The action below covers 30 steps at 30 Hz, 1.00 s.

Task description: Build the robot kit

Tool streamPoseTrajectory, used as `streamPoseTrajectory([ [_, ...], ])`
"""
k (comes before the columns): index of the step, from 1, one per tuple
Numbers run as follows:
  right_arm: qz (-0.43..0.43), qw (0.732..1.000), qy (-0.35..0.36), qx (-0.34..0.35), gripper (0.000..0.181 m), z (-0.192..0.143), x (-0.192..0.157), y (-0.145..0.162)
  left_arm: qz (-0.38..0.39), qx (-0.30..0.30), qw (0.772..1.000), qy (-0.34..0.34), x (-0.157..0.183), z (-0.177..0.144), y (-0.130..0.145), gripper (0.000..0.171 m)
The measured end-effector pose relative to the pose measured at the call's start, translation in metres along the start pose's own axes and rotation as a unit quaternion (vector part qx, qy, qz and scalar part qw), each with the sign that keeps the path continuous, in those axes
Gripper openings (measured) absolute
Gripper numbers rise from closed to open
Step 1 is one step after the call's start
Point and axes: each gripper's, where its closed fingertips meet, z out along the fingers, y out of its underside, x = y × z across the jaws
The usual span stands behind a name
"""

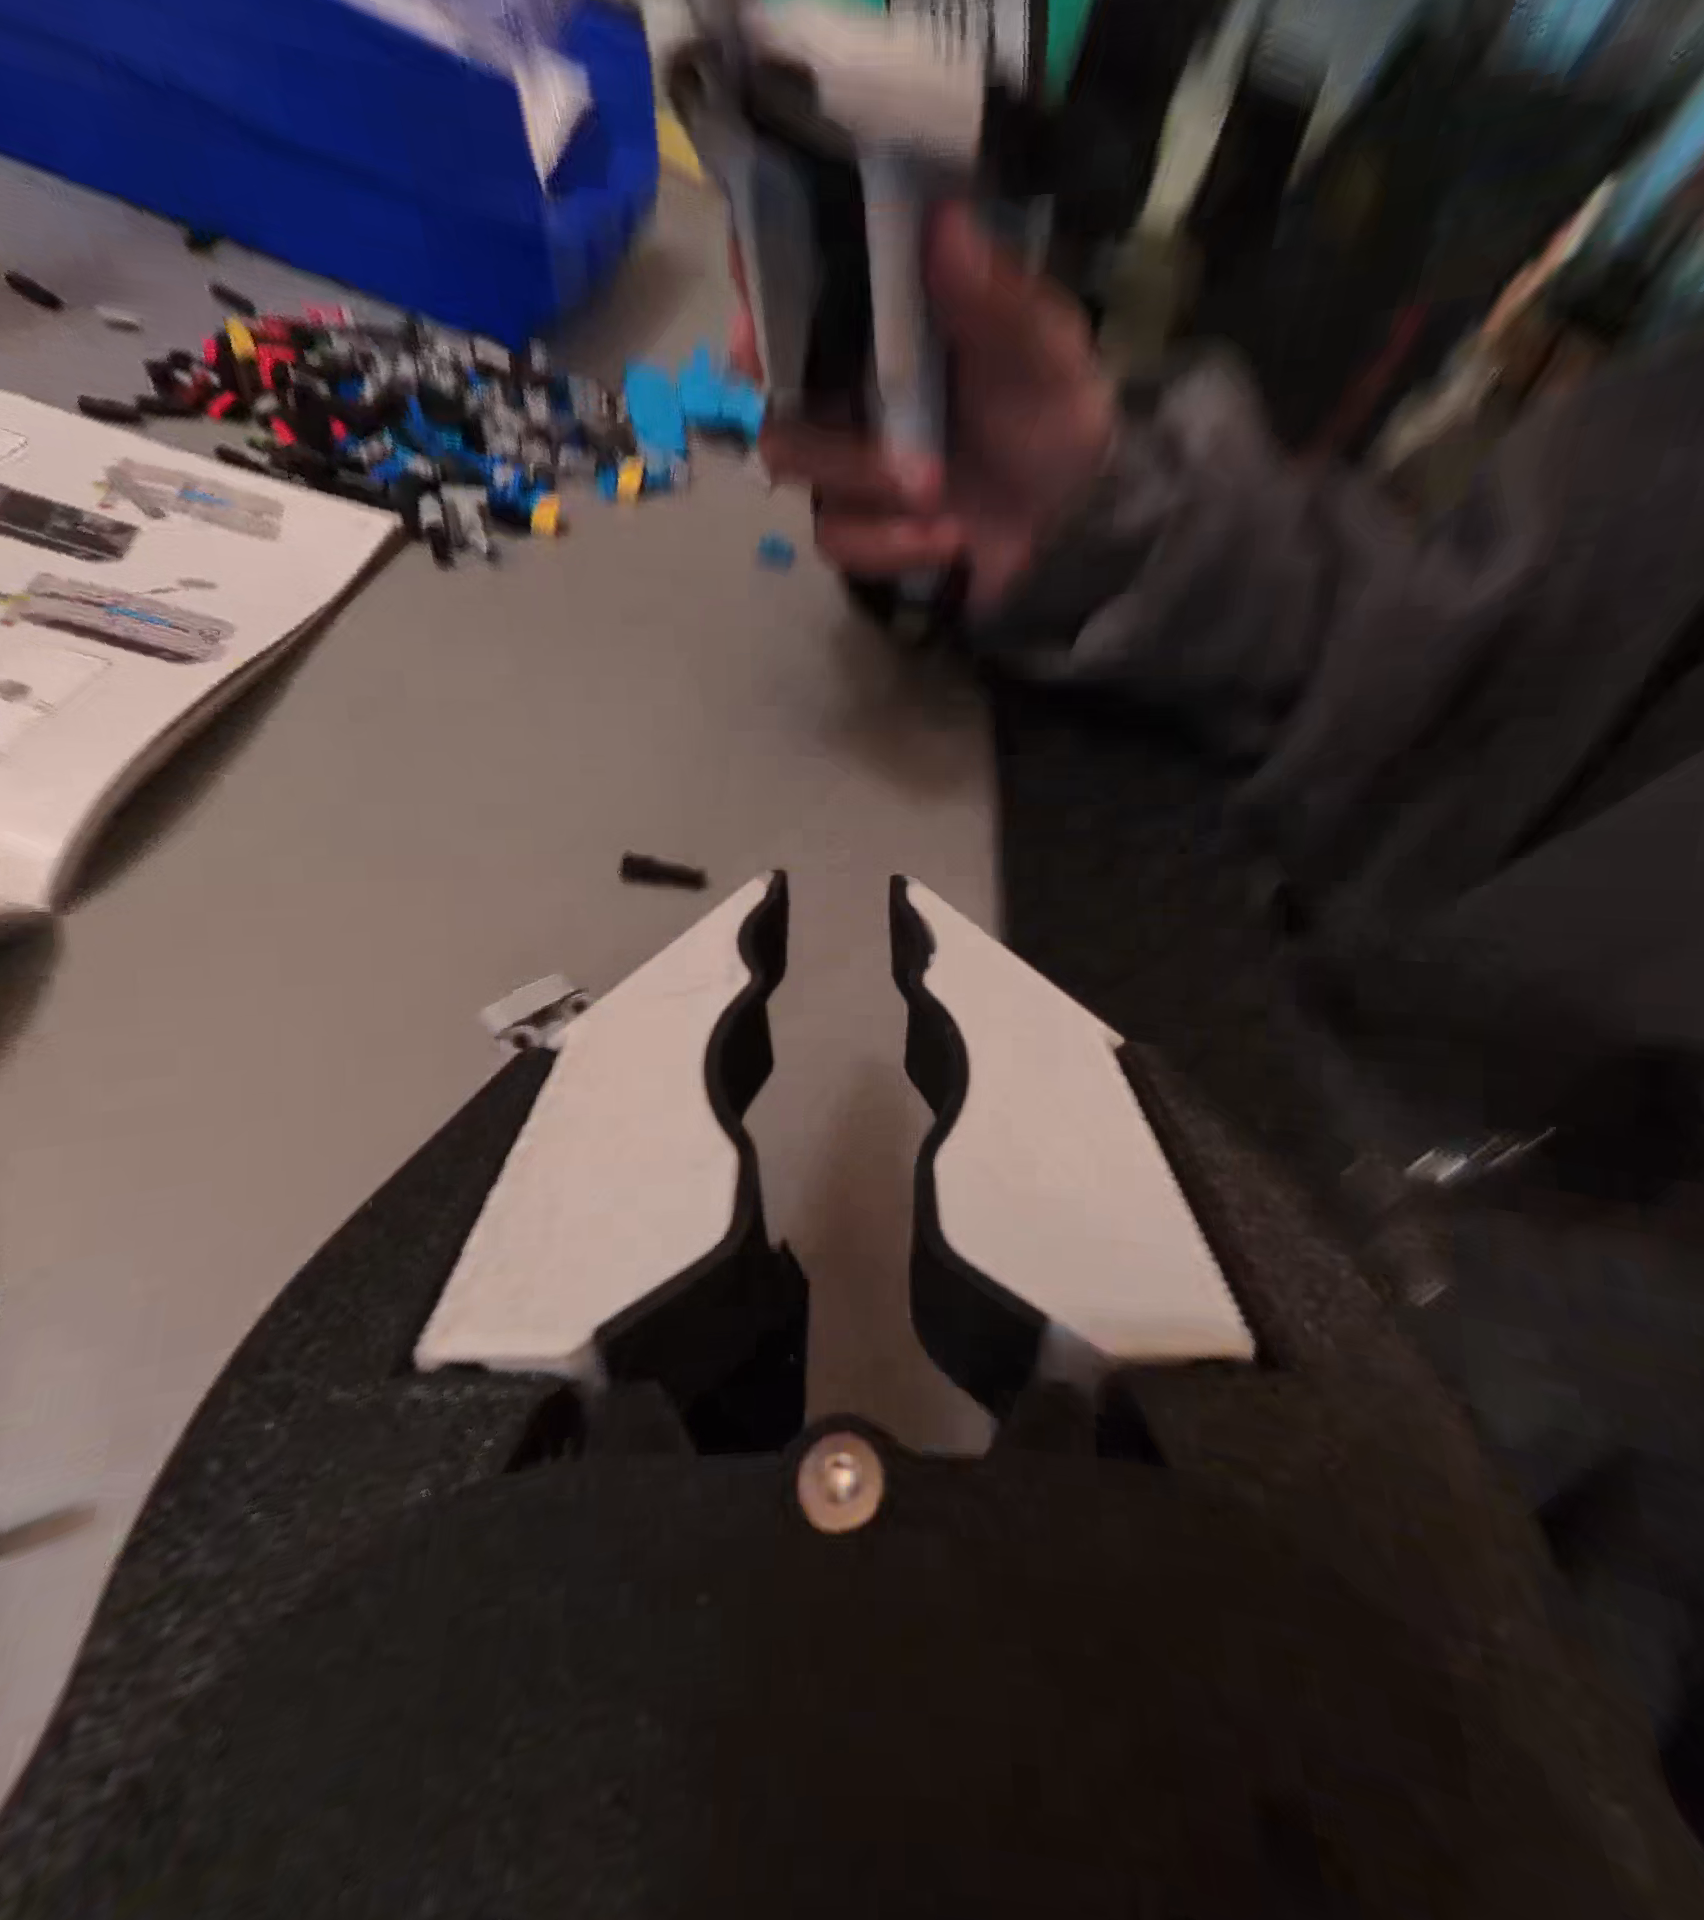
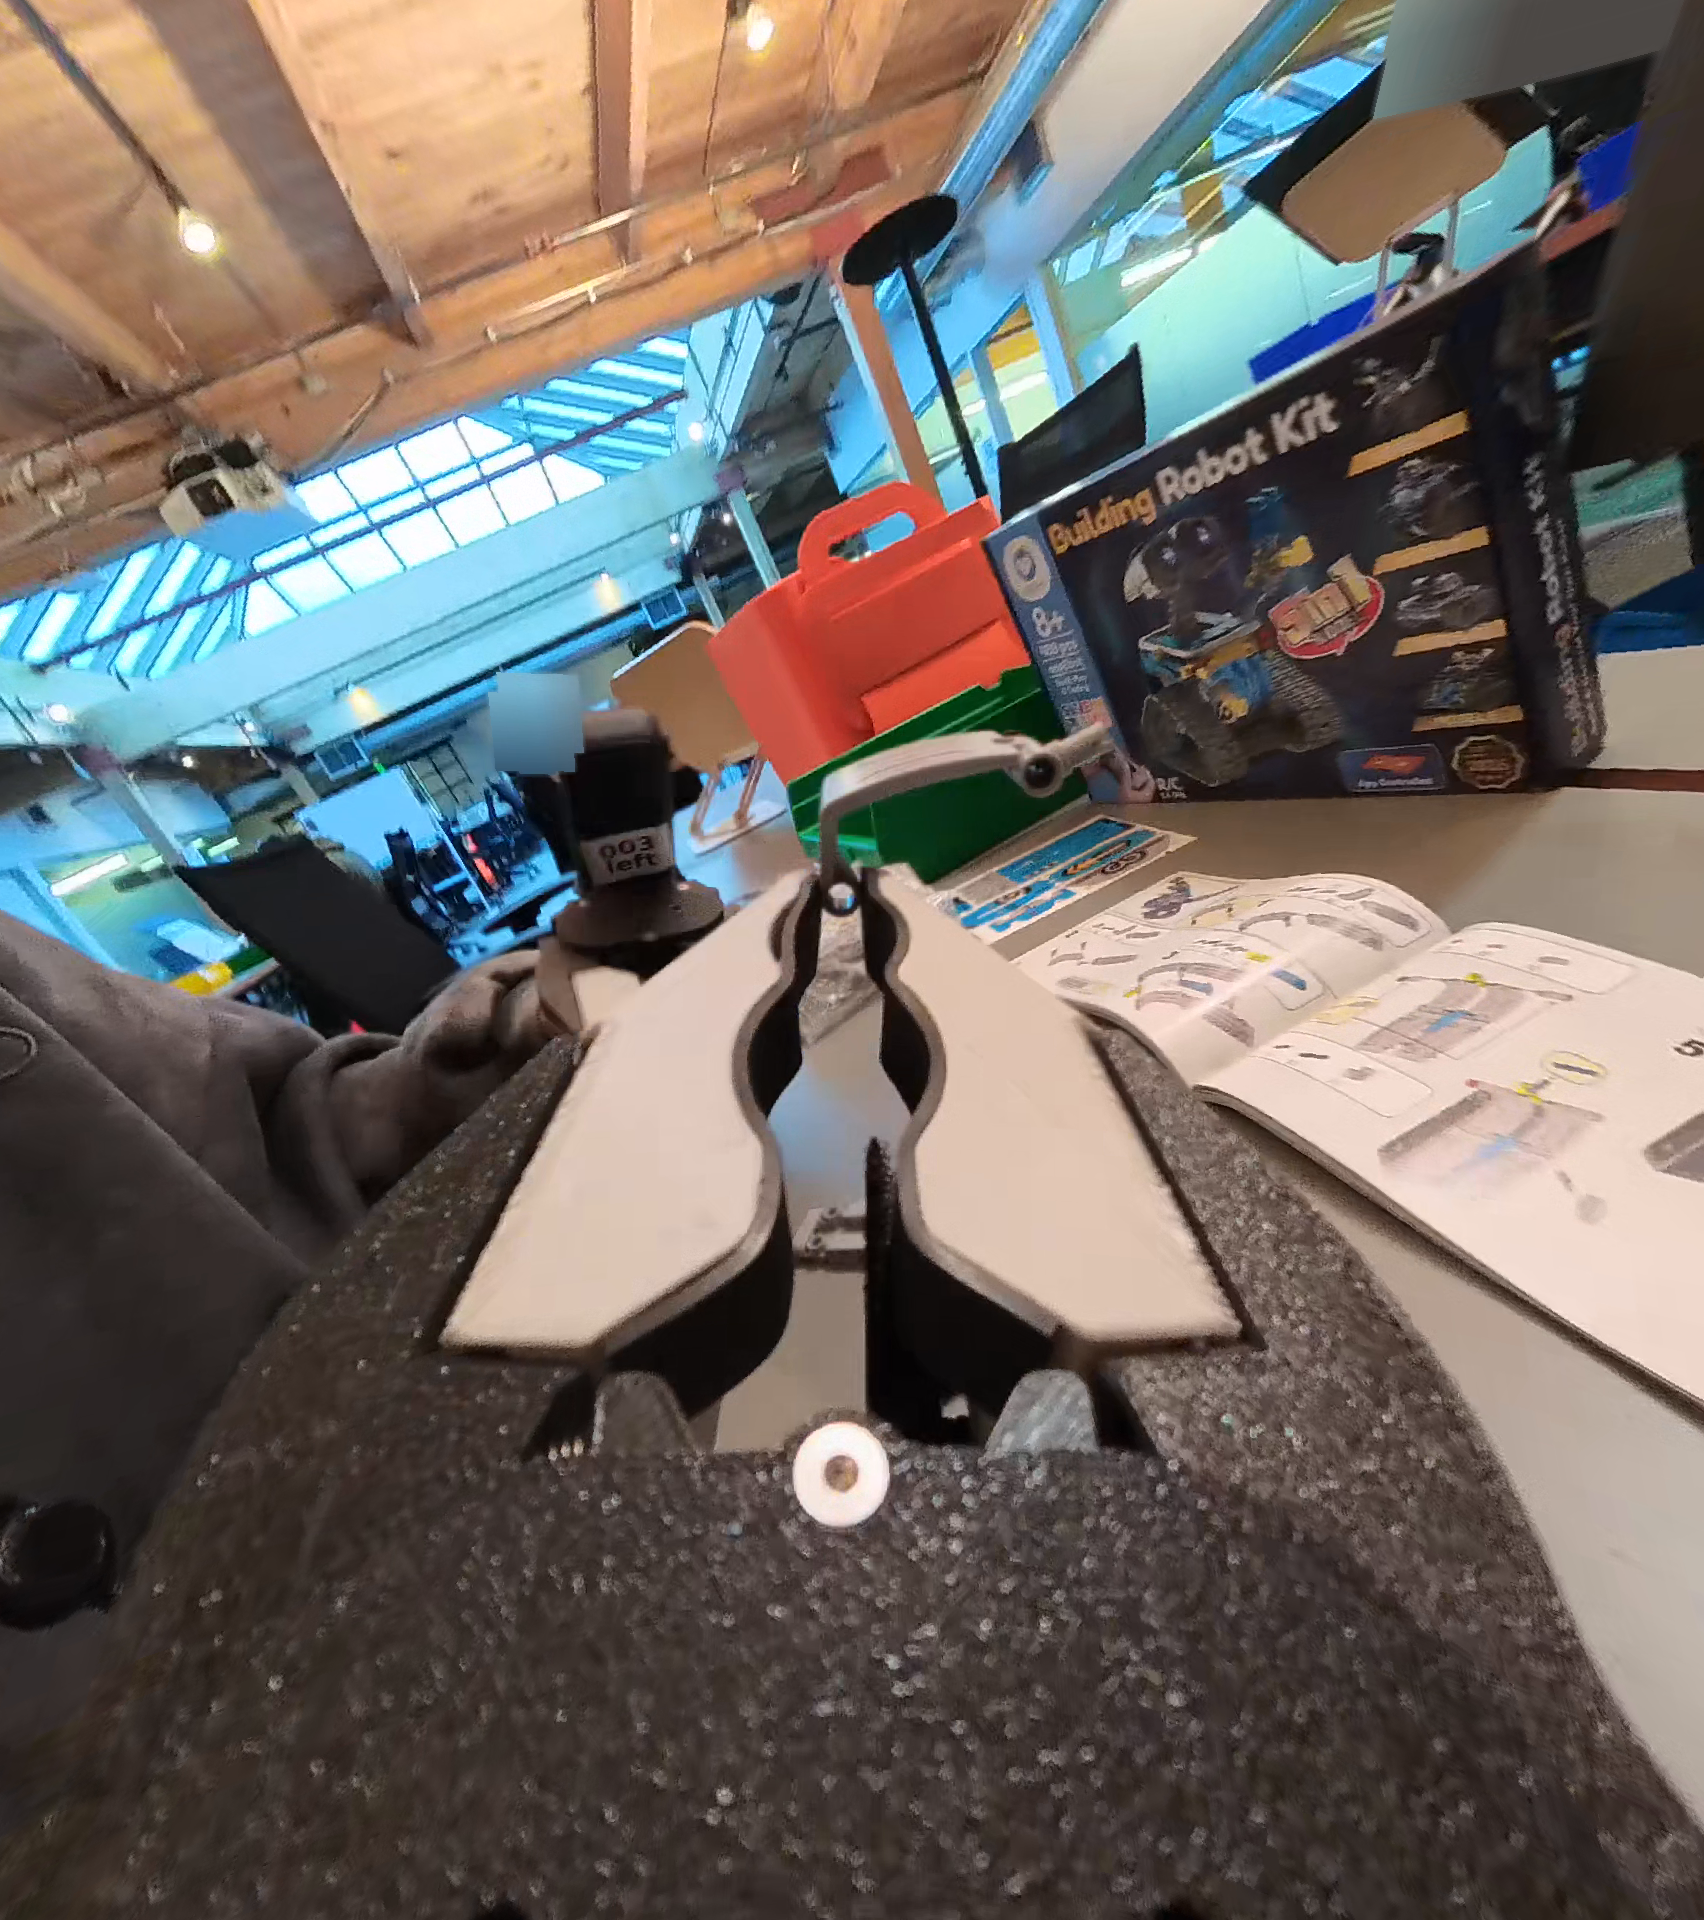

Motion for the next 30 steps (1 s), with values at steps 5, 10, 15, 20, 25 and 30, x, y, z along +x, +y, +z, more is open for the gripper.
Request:
streamPoseTrajectory([
  [5, 0.029, 1.0, -0.011, 0.002, 0.006, 0.002, 0.003, 0.004, 0.144, -0.141, 0.979, 0.02, -0.023, 0.039, 0.012, 0.022],
  [10, 0.031, 0.999, -0.021, -0.013, 0.006, 0.006, -0.001, 0.01, 0.132, -0.258, 0.954, 0.071, -0.045, 0.061, 0.024, 0.026],
  [15, 0.039, 0.999, -0.024, -0.005, 0.006, 0.003, 0.0, 0.007, 0.144, -0.271, 0.947, 0.094, -0.045, 0.081, 0.029, 0.036],
  [20, 0.046, 0.999, -0.028, -0.002, 0.007, 0.002, -0.001, 0.006, 0.132, -0.274, 0.949, 0.086, -0.041, 0.074, 0.041, 0.028],
  [25, 0.044, 0.999, -0.028, -0.013, 0.007, 0.005, -0.002, 0.011, 0.132, -0.258, 0.955, 0.058, -0.039, 0.065, 0.046, 0.028],
  [30, 0.041, 0.999, -0.024, -0.023, 0.007, 0.006, -0.001, 0.015, 0.162, -0.26, 0.952, 0.026, -0.042, 0.062, 0.049, 0.013],
])
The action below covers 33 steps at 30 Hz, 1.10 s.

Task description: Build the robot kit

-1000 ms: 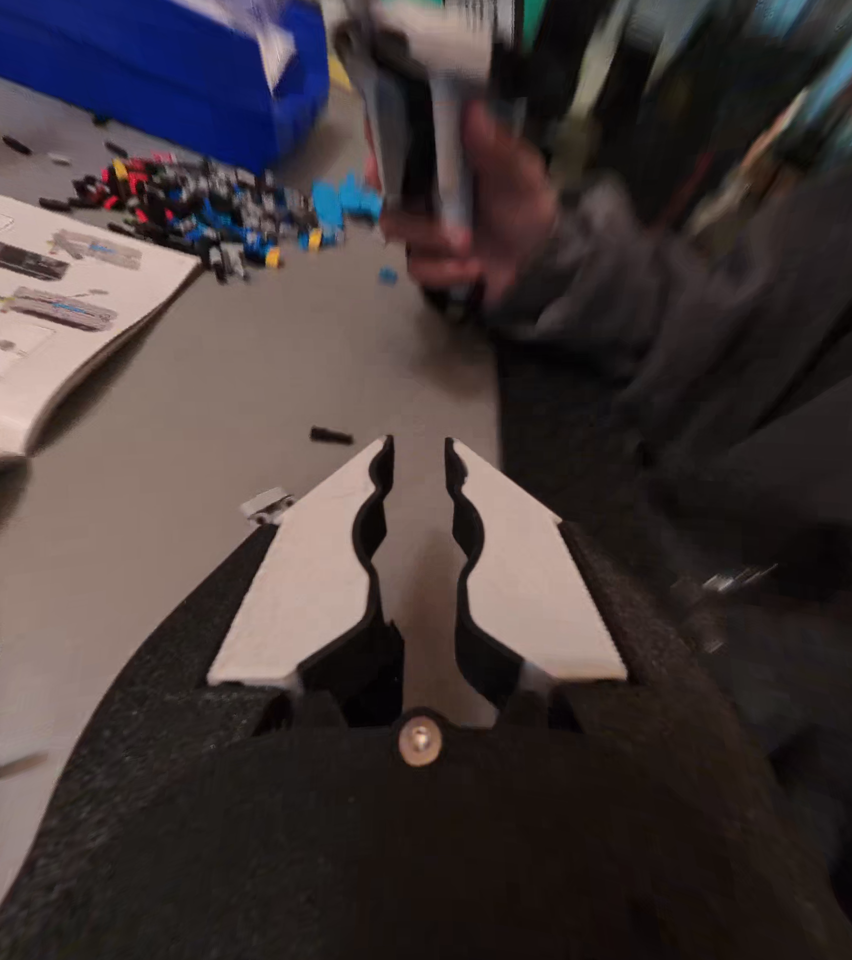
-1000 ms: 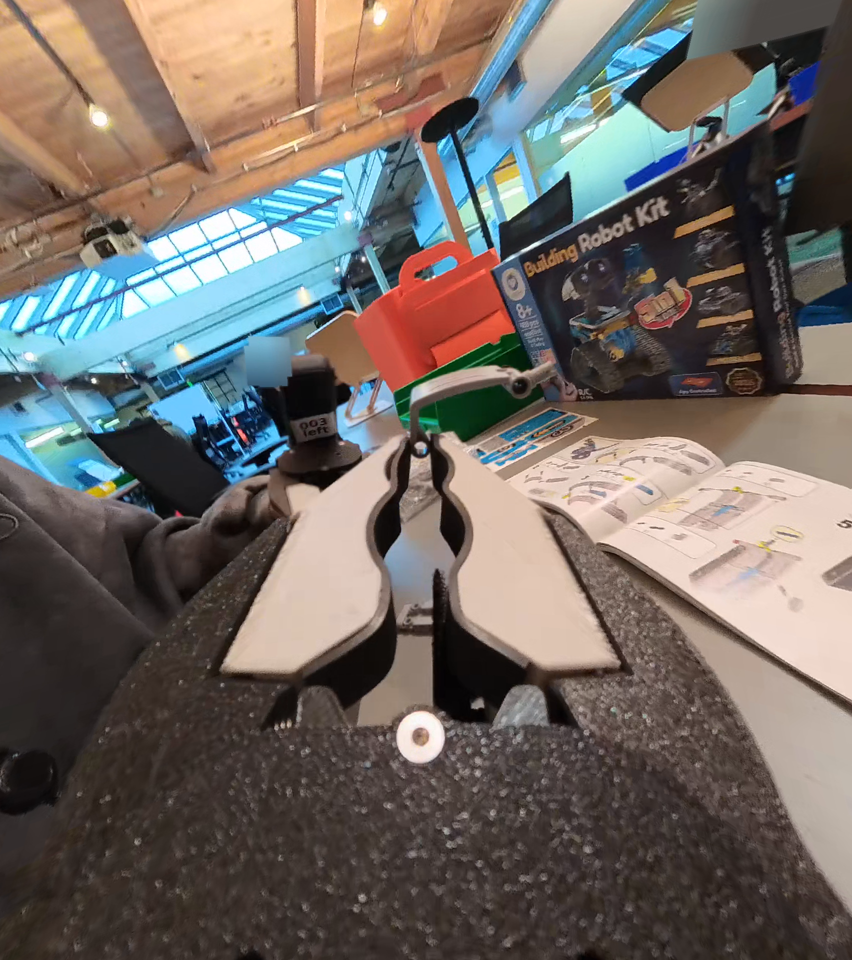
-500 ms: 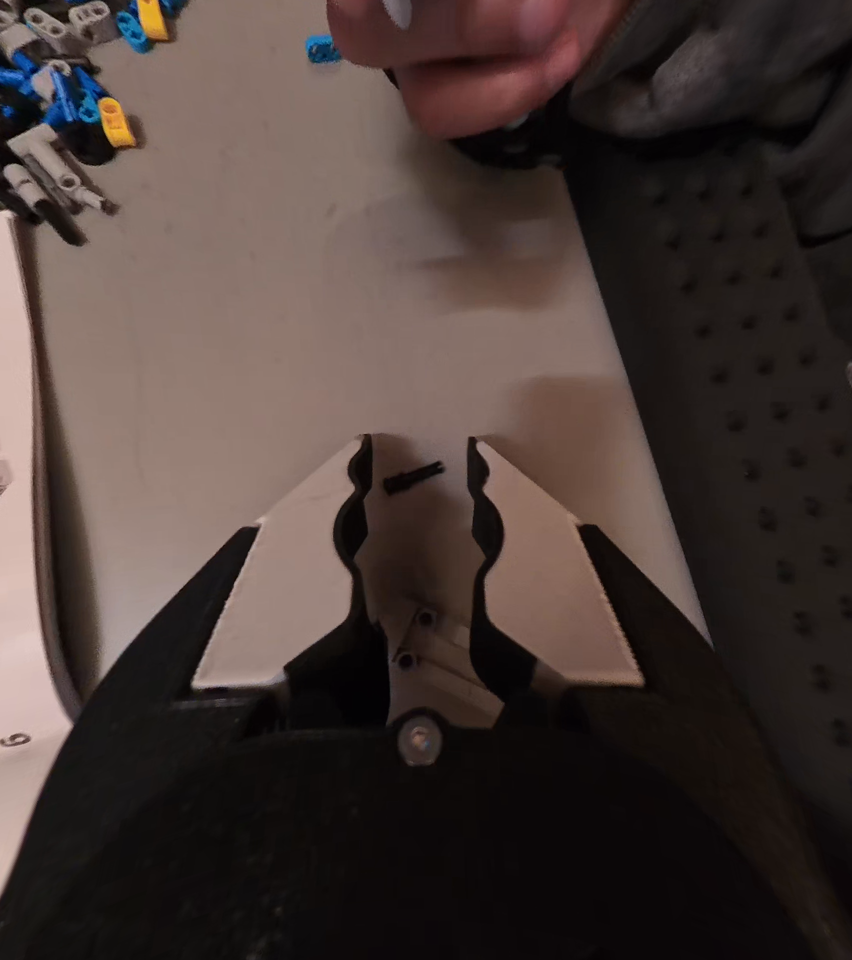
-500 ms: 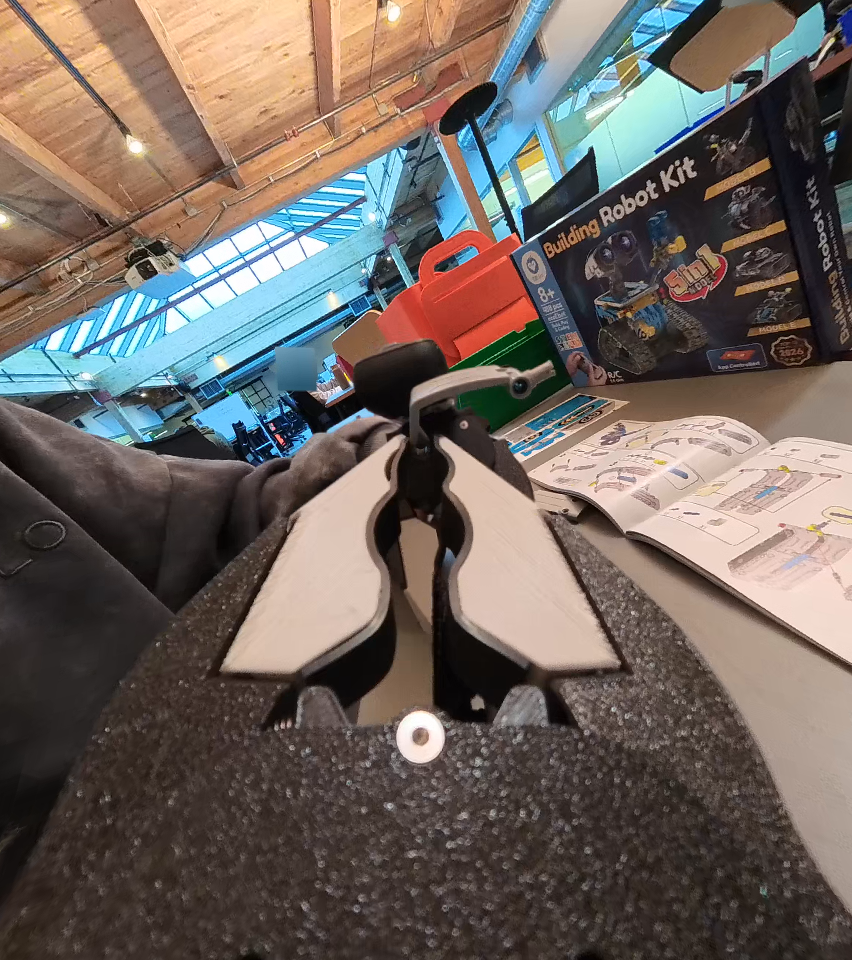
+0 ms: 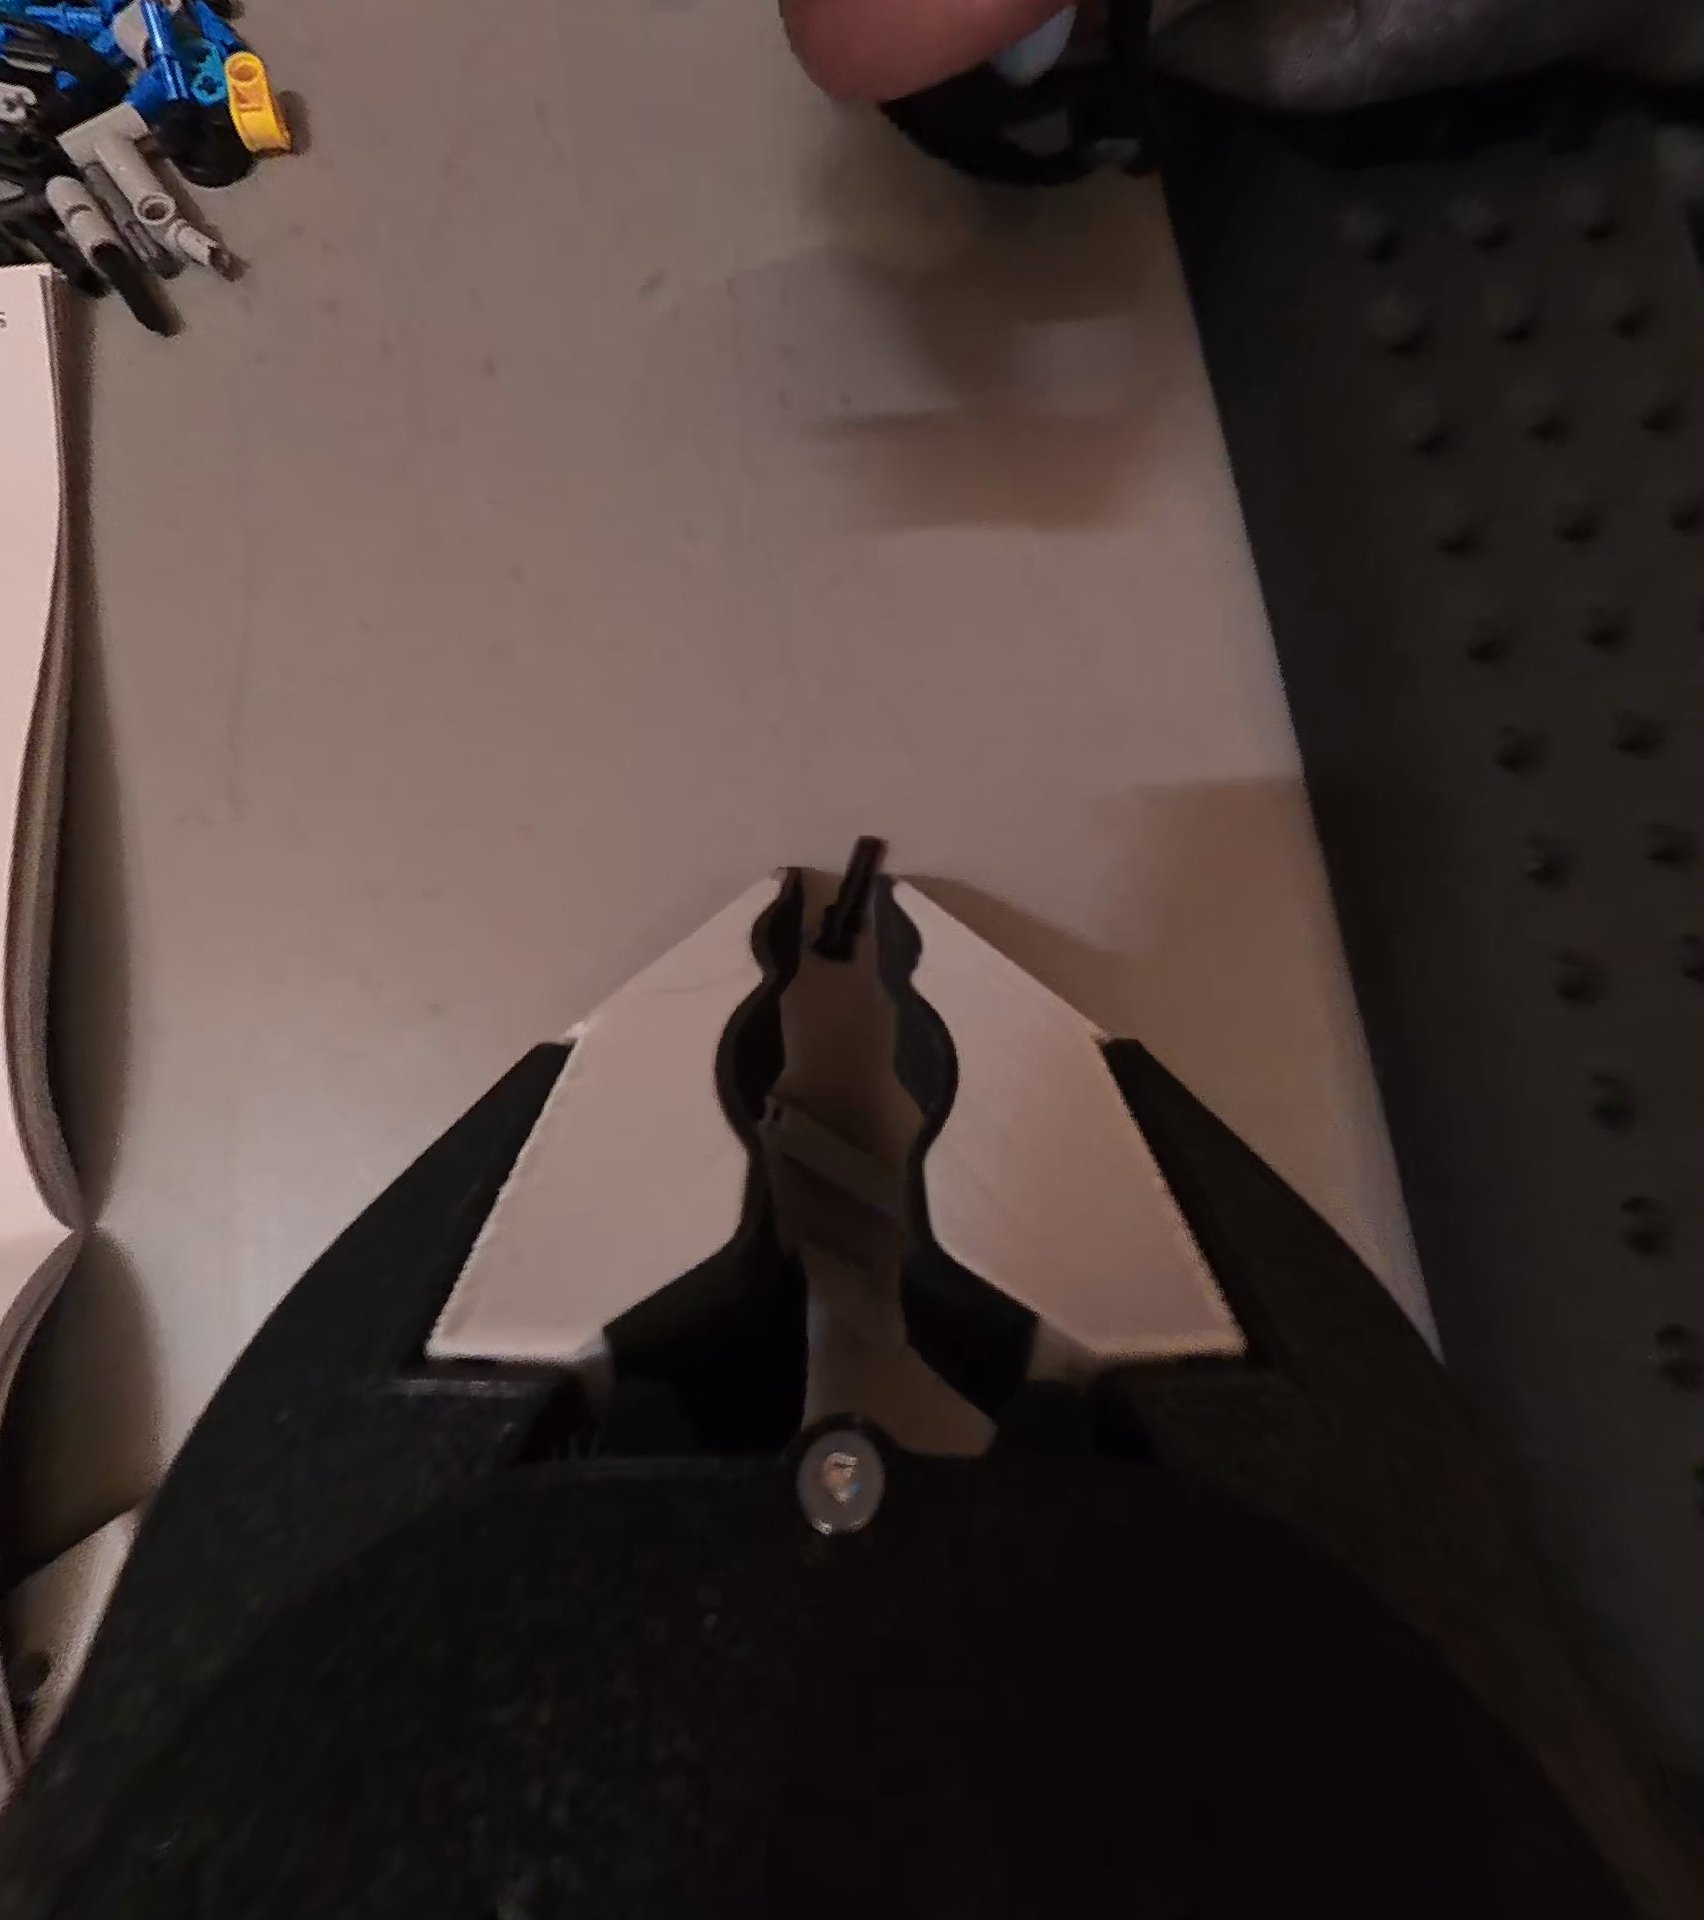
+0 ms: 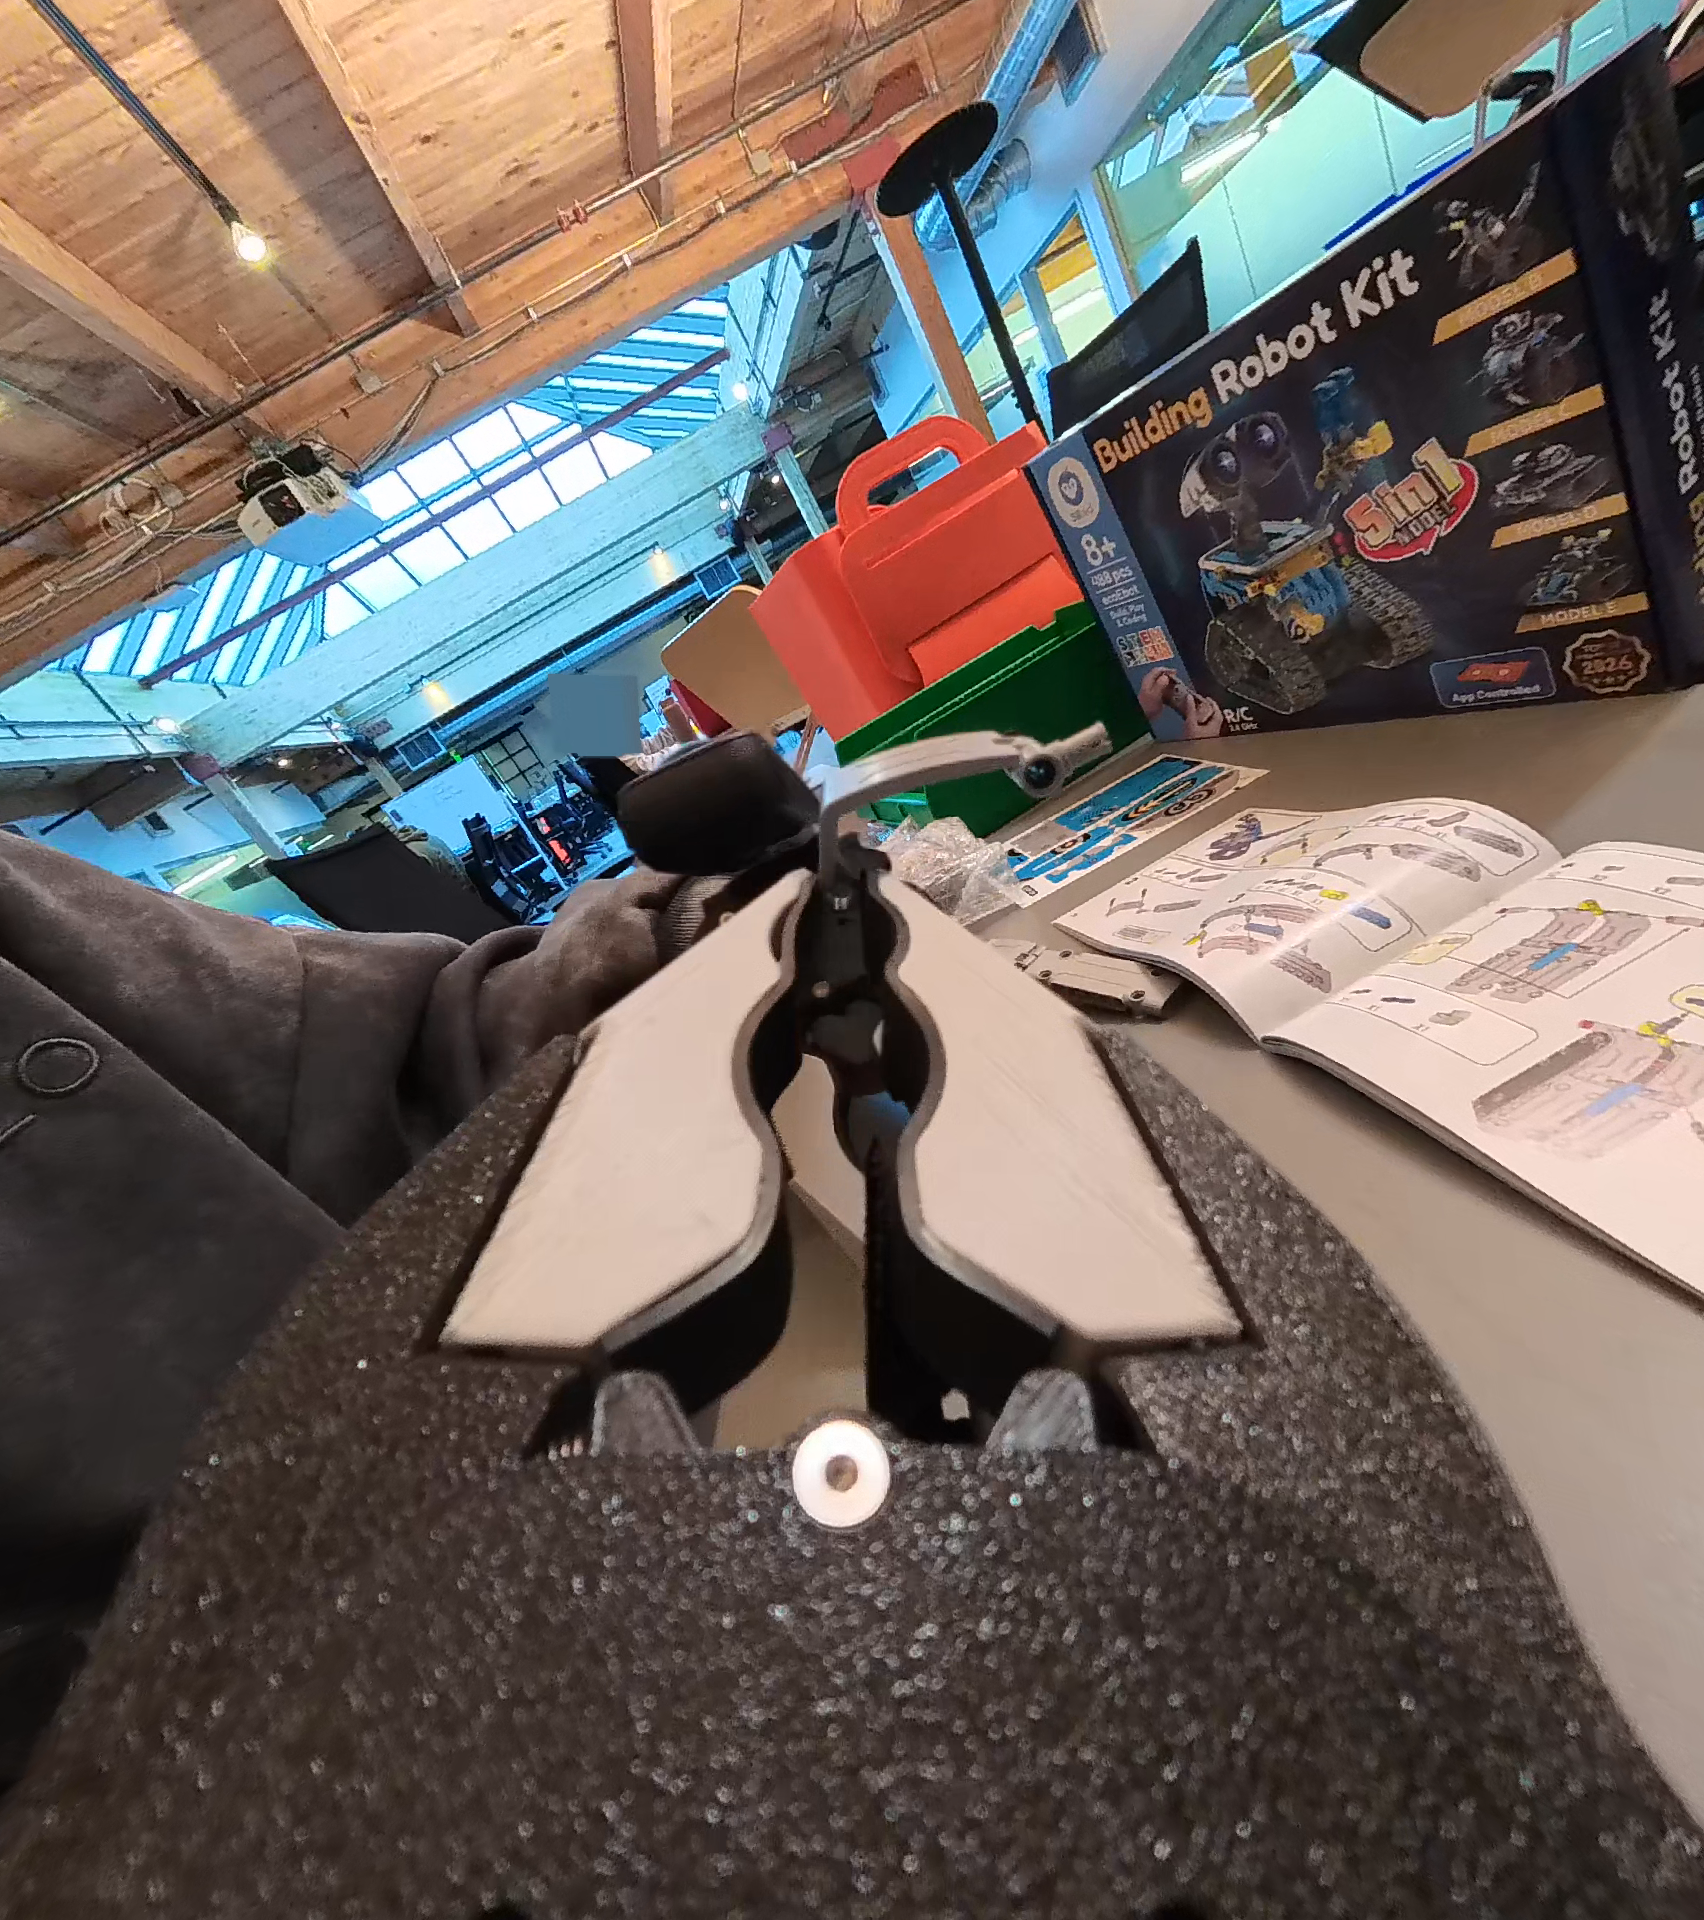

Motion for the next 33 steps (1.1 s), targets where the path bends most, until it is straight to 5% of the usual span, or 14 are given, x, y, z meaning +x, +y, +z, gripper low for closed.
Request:
streamPoseTrajectory([
  [8, -0.004, 1.0, 0.006, -0.009, 0.007, 0.0, 0.001, 0.003, 0.005, -0.006, 0.999, -0.04, 0.005, -0.005, 0.003, 0.005],
  [12, -0.007, 0.999, 0.001, -0.038, 0.006, 0.005, -0.002, 0.014, -0.021, 0.102, 0.988, -0.112, 0.011, -0.048, -0.021, 0.004],
  [17, 0.057, 0.979, -0.05, -0.191, 0.006, 0.026, -0.014, 0.077, -0.047, 0.187, 0.951, -0.241, 0.012, -0.09, -0.024, 0.004],
  [24, 0.154, 0.97, -0.062, -0.18, 0.005, 0.041, -0.015, 0.082, 0.024, 0.143, 0.945, -0.294, 0.015, -0.085, -0.022, 0.004],
  [33, 0.121, 0.967, -0.048, -0.221, 0.006, 0.045, -0.017, 0.098, 0.016, 0.142, 0.947, -0.287, 0.014, -0.081, -0.021, 0.003],
])
